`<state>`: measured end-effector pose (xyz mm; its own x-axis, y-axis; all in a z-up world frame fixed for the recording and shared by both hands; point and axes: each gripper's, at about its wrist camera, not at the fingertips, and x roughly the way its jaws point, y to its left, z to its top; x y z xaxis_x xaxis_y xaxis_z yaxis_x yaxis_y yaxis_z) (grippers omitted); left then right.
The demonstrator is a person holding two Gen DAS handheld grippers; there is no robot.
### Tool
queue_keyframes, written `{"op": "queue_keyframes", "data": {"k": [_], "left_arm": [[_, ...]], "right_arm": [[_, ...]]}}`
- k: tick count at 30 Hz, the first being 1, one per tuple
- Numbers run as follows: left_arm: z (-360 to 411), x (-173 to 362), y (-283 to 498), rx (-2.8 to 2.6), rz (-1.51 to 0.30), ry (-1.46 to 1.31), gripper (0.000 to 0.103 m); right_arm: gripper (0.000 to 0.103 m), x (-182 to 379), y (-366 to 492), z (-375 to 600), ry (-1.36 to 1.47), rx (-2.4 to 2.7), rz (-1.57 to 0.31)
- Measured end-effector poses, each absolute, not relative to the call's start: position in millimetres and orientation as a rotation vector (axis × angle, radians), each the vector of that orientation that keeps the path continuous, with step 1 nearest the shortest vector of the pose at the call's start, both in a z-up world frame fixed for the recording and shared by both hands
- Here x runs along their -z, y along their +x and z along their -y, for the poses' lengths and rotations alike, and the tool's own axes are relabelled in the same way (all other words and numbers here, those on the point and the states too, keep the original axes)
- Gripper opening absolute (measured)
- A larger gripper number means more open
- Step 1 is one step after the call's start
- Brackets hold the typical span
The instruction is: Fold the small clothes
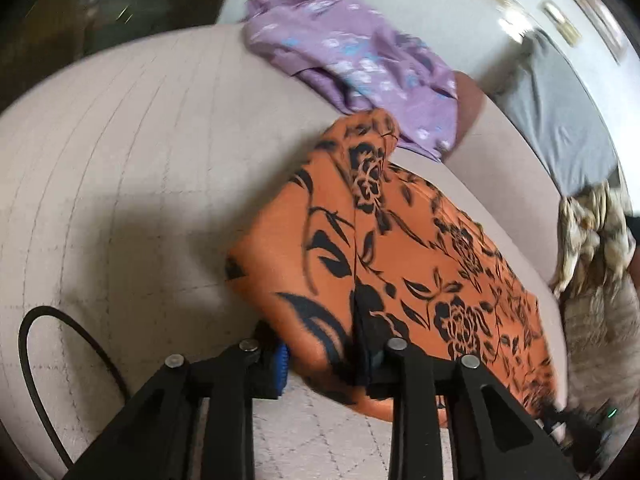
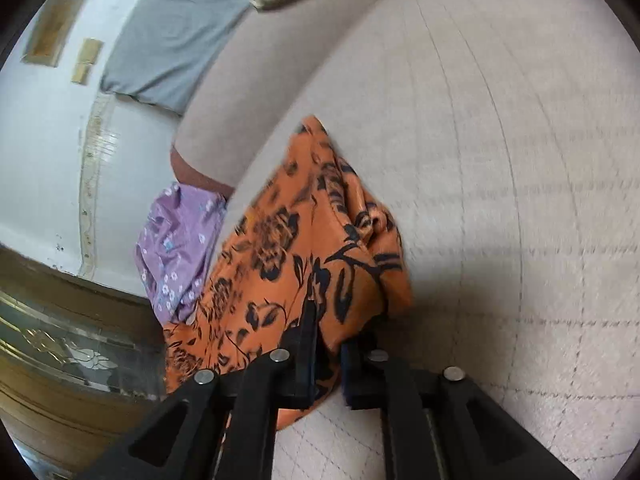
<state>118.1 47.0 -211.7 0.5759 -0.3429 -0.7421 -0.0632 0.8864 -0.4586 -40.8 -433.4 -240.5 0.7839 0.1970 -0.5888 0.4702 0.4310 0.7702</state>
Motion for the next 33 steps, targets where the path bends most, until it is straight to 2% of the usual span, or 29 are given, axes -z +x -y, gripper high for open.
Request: {"op": "queue_keyframes", "data": {"k": [2, 4, 5, 6, 7, 8, 11, 14, 17, 21, 28, 33], "left_arm": [[-59.6, 204.4, 118.3, 0.14, -0.928, -0.494, 0.039], [-70.5, 194.2, 114.9, 0.1, -0.87, -0.478, 0.046], [-77.5, 185.9, 112.9, 0.066, -0.824, -0.461, 0.052], [-83.1, 182.6, 109.5, 0.054, -0.798, -0.454, 0.06], [-86.8, 179.6, 109.3, 0.044, -0.775, -0.454, 0.062], [-90.7, 177.3, 109.3, 0.043, -0.759, -0.456, 0.063], [-91.2, 183.4, 114.7, 0.072, -0.789, -0.45, 0.063], [-84.0, 193.4, 123.3, 0.077, -0.832, -0.423, 0.063], [-72.5, 206.1, 135.9, 0.025, -0.905, -0.311, 0.063], [-73.5, 218.9, 150.1, -0.004, -0.982, -0.325, 0.063], [-91.0, 198.1, 167.1, -0.049, -0.908, -0.347, 0.063], [-123.0, 198.7, 173.0, -0.132, -0.905, -0.407, 0.063]], "right_arm": [[0.016, 249.7, -42.2, 437.9, 1.2, 0.182, -0.7], [0.026, 255.4, -45.7, 444.0, 1.248, 0.179, -0.701], [0.035, 256.7, -46.3, 444.9, 1.263, 0.18, -0.692], [0.052, 258.1, -47.0, 445.8, 1.279, 0.182, -0.68], [0.064, 259.8, -46.5, 445.9, 1.295, 0.188, -0.67], [0.072, 261.8, -47.0, 446.3, 1.306, 0.199, -0.656], [0.066, 266.8, -37.1, 446.8, 1.28, 0.227, -0.638], [0.017, 270.1, -16.9, 442.8, 1.193, 0.235, -0.678], [0.014, 267.1, -11.7, 434.7, 1.145, 0.266, -0.672], [0.012, 225.8, -5.7, 410.9, 0.923, 0.268, -0.621], [0.012, 160.6, -1.5, 363.9, 0.806, 0.121, -0.545], [0.012, 134.6, 29.6, 300.1, 0.777, 0.001, -0.564]]}}
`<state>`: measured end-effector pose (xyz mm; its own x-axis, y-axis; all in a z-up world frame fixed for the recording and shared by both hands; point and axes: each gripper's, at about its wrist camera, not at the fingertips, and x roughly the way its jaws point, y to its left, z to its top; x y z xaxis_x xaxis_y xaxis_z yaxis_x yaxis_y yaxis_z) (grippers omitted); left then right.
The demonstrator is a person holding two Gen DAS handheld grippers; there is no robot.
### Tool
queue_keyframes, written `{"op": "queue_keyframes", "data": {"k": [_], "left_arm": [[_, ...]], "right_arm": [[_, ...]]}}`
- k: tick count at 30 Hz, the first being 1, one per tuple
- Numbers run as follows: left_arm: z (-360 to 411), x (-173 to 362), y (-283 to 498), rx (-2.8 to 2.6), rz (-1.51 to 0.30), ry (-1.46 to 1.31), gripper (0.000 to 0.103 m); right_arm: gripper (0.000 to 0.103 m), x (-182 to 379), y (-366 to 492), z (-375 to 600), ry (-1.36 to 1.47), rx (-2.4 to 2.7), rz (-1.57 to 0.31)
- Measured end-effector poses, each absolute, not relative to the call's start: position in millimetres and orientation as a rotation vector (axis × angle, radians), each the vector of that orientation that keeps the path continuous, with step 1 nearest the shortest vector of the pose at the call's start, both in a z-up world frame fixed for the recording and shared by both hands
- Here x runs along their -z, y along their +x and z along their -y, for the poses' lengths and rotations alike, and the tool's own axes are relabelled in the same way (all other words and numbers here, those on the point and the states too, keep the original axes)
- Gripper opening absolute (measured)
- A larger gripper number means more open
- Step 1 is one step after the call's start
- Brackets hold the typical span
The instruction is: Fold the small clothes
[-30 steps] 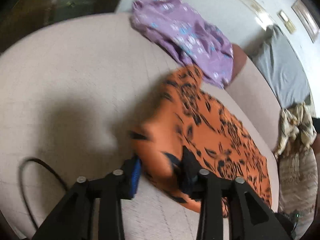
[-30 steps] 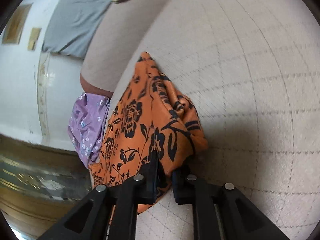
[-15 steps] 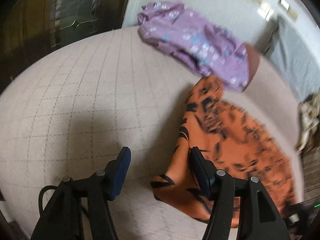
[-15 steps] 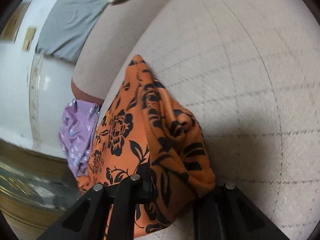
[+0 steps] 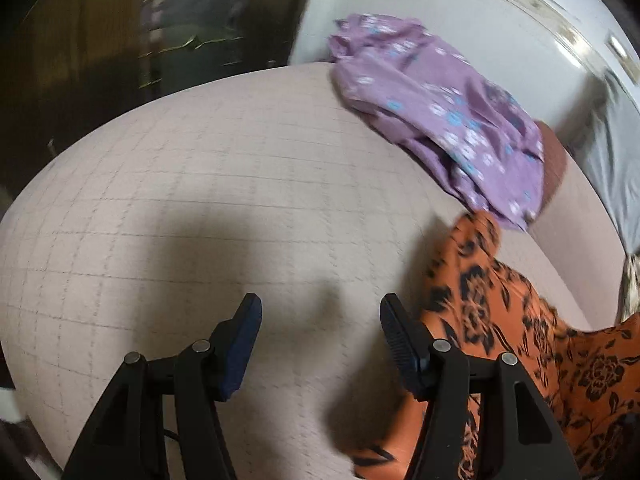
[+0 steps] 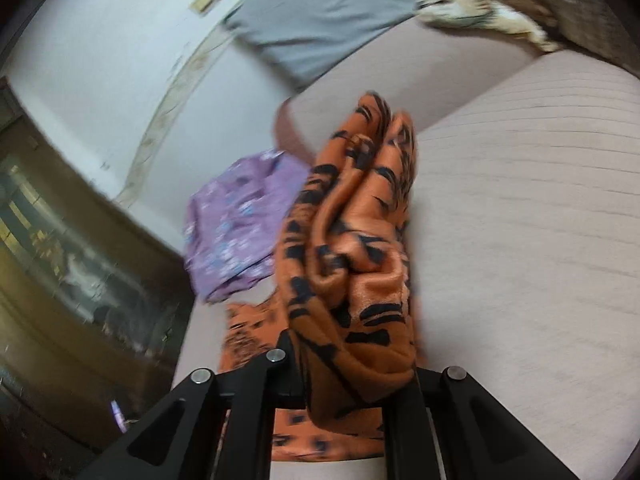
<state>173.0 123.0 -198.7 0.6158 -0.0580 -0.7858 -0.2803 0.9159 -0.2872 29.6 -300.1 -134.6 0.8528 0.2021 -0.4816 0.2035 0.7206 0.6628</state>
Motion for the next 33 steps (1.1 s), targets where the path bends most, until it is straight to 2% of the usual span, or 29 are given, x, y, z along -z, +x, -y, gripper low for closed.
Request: {"op": "queue_keyframes", "data": {"k": [12, 20, 23, 28, 29, 30, 31, 33], "left_arm": [[-153.5, 204.6, 182.5, -0.222, -0.931, -0.443, 0.063], [-164.7, 199.8, 180.8, -0.236, -0.909, -0.469, 0.063], [-165.0, 197.7, 180.4, -0.238, -0.9, -0.467, 0.063], [-161.3, 192.4, 178.6, -0.215, -0.87, -0.46, 0.063], [-159.4, 191.0, 178.6, -0.208, -0.863, -0.455, 0.063], [-156.6, 189.0, 178.4, -0.198, -0.854, -0.446, 0.063], [-154.0, 187.3, 178.3, -0.19, -0.846, -0.436, 0.063], [-148.3, 183.5, 177.2, -0.164, -0.829, -0.42, 0.063]], "right_arm": [[0.012, 171.4, 107.3, 152.0, 0.874, -0.227, -0.767], [0.012, 189.0, 116.2, 115.1, 0.825, -0.289, -0.851], [0.018, 200.2, 117.9, 110.9, 0.812, -0.326, -0.898], [0.03, 220.4, 116.3, 119.7, 0.885, -0.423, -0.927], [0.042, 221.8, 114.4, 123.5, 0.91, -0.458, -0.92], [0.066, 221.2, 112.1, 127.3, 0.935, -0.501, -0.912], [0.075, 219.1, 106.4, 131.8, 0.966, -0.561, -0.892], [0.078, 211.4, 94.0, 138.3, 0.963, -0.616, -0.839]]}}
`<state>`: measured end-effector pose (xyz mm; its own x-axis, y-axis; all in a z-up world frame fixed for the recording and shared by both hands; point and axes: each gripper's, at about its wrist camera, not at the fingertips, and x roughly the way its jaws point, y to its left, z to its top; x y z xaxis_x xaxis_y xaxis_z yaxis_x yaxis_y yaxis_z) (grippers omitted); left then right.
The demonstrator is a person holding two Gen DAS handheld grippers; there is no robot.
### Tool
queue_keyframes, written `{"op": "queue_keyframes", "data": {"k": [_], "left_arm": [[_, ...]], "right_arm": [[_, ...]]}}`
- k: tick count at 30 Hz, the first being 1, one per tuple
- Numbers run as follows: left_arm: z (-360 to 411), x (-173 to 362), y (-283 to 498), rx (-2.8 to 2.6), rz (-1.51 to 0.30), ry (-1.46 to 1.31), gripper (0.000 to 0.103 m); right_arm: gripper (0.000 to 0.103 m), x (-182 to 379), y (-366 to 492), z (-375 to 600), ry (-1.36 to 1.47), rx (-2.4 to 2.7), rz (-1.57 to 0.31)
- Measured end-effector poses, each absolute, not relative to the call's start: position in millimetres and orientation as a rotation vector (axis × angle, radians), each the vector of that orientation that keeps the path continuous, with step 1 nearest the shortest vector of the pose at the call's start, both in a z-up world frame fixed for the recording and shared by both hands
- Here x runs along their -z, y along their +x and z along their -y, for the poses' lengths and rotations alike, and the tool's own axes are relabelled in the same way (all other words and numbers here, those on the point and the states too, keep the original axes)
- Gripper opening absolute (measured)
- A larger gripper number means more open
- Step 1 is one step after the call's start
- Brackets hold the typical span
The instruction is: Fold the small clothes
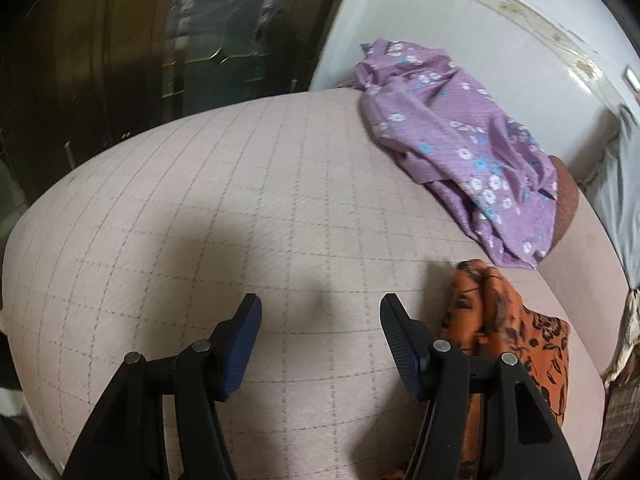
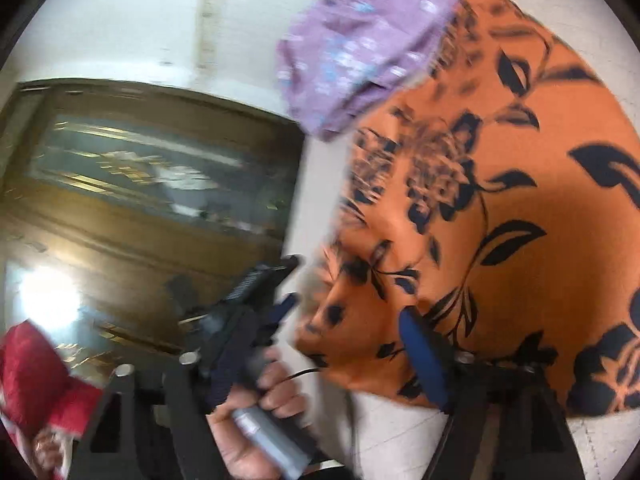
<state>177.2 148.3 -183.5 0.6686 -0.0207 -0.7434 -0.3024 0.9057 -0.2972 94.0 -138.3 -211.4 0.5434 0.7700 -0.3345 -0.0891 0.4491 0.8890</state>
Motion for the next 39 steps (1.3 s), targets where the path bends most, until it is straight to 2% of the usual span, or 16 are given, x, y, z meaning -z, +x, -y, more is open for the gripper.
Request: {"op": "queue_keyframes", "data": {"k": [2, 4, 6, 7, 11, 15, 18, 20, 24, 29, 34, 39], "left_arm": [[-143.3, 179.7, 176.1, -0.13, -0.815, -0.415, 0.063], [-137.7, 176.2, 173.9, -0.082, -0.802, -0.416, 0.063], [-130.3, 172.2, 170.1, -0.019, -0.791, -0.423, 0.063], [-125.5, 169.9, 168.5, 0.021, -0.787, -0.425, 0.063], [-89.2, 158.4, 152.0, 0.192, -0.764, -0.337, 0.063], [-47.0, 155.6, 133.5, 0.23, -0.752, -0.109, 0.063], [-32.3, 174.5, 139.5, 0.126, -0.822, 0.06, 0.064], [-33.1, 193.1, 150.6, 0.062, -0.897, 0.121, 0.071], [-33.4, 195.7, 159.2, 0.03, -0.868, 0.171, 0.08], [-25.3, 196.9, 165.5, 0.013, -0.833, 0.233, 0.081], [-32.6, 198.8, 172.5, 0.021, -0.845, 0.152, 0.081], [-34.5, 199.8, 173.0, 0.033, -0.842, 0.132, 0.081]], "right_arm": [[0.078, 202.7, 83.7, 145.5, 0.91, -0.625, -0.8], [0.069, 199.3, 71.7, 159.3, 0.894, -0.59, -0.755], [0.033, 197.2, 63.2, 174.5, 0.832, -0.479, -0.733], [0.03, 196.9, 58.8, 181.3, 0.777, -0.406, -0.734], [0.029, 197.9, 54.0, 203.7, 0.679, -0.237, -0.718], [0.029, 203.7, 47.5, 216.2, 0.686, -0.197, -0.712], [0.028, 212.1, 47.9, 211.4, 0.656, -0.191, -0.755], [0.029, 218.6, 46.8, 205.4, 0.661, -0.197, -0.794], [0.029, 240.0, 57.8, 196.1, 0.71, -0.233, -0.862], [0.03, 250.2, 55.8, 180.7, 0.683, -0.257, -0.891], [0.028, 255.8, 58.1, 170.6, 0.624, -0.238, -0.887], [0.029, 236.3, 61.0, 173.7, 0.573, -0.248, -0.937]]}}
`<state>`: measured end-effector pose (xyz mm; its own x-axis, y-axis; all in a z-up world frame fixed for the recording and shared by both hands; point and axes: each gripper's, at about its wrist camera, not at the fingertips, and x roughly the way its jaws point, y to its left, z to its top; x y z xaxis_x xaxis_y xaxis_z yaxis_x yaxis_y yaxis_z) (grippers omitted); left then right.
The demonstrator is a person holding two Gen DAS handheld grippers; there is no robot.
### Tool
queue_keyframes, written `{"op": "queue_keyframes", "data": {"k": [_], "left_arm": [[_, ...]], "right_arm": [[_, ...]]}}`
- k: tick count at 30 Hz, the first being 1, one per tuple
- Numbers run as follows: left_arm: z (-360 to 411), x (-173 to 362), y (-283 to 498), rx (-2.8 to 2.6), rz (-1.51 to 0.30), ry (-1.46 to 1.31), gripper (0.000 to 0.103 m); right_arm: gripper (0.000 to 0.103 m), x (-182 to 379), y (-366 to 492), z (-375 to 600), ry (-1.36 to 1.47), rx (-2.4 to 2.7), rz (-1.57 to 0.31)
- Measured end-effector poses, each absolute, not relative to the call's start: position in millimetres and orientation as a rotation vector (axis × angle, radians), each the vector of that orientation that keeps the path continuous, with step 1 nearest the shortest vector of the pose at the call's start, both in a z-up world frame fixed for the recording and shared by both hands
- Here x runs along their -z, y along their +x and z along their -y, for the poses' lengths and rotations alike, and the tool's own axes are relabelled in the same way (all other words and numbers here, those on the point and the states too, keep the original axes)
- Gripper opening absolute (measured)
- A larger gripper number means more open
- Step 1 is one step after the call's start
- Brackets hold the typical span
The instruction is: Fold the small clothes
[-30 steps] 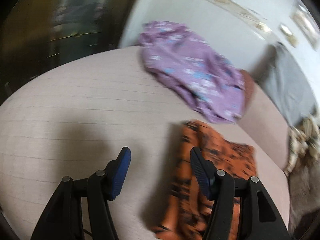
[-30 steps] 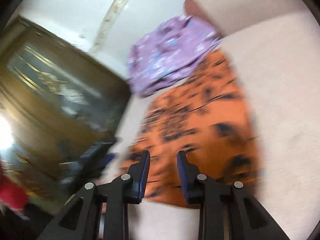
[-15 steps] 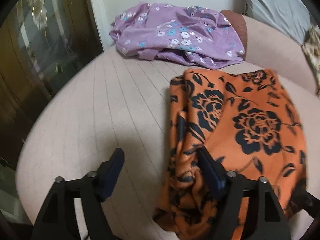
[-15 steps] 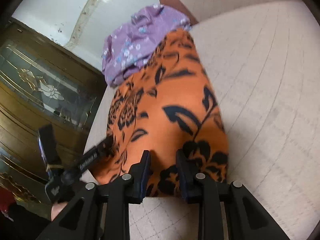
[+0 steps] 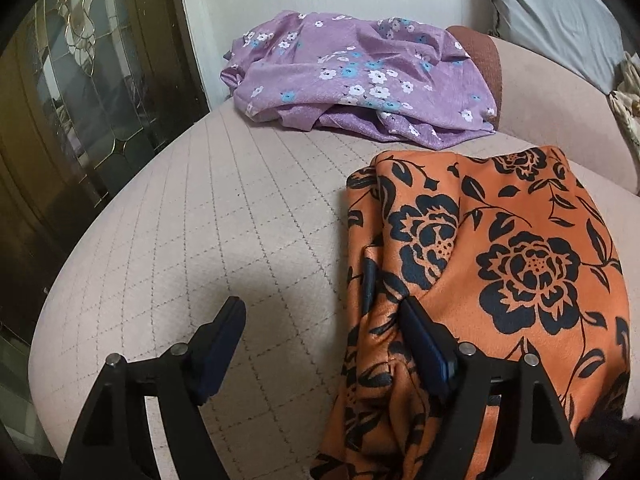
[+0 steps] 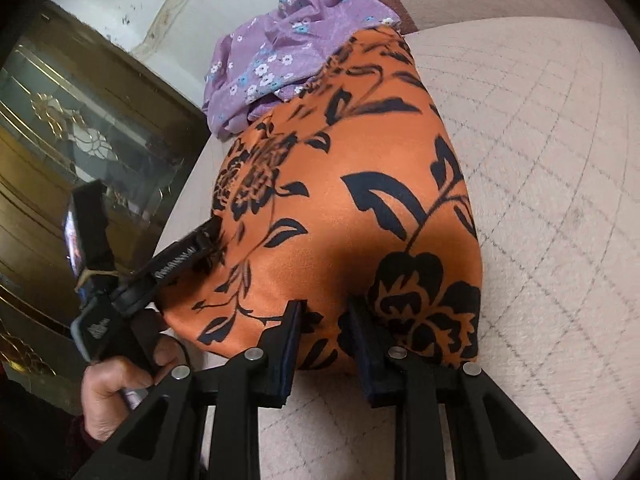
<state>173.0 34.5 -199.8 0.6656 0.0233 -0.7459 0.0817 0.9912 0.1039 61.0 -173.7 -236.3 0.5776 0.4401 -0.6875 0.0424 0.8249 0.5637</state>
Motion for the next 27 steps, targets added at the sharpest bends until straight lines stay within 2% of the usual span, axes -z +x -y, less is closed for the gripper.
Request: {"op": "queue_keyframes", "data": {"k": [4, 9, 13, 19, 27], "left_arm": [[-35.0, 200.0, 173.2, 0.039, -0.843, 0.132, 0.081], [-34.8, 200.3, 174.7, 0.046, -0.841, 0.136, 0.081], [-35.8, 200.7, 175.1, 0.051, -0.837, 0.136, 0.082], [-35.2, 202.3, 176.1, 0.061, -0.831, 0.141, 0.084], [-37.3, 203.7, 177.2, 0.056, -0.832, 0.126, 0.087]], "right_arm": [[0.029, 196.4, 65.9, 176.9, 0.477, -0.23, -0.823], [0.029, 174.2, 104.9, 185.9, 0.433, -0.153, -0.795], [0.029, 180.0, 140.2, 193.4, 0.412, -0.074, -0.828], [0.027, 227.1, 195.3, 200.1, 0.45, -0.013, -0.953], [0.027, 216.7, 192.4, 197.3, 0.401, -0.032, -0.945]]}}
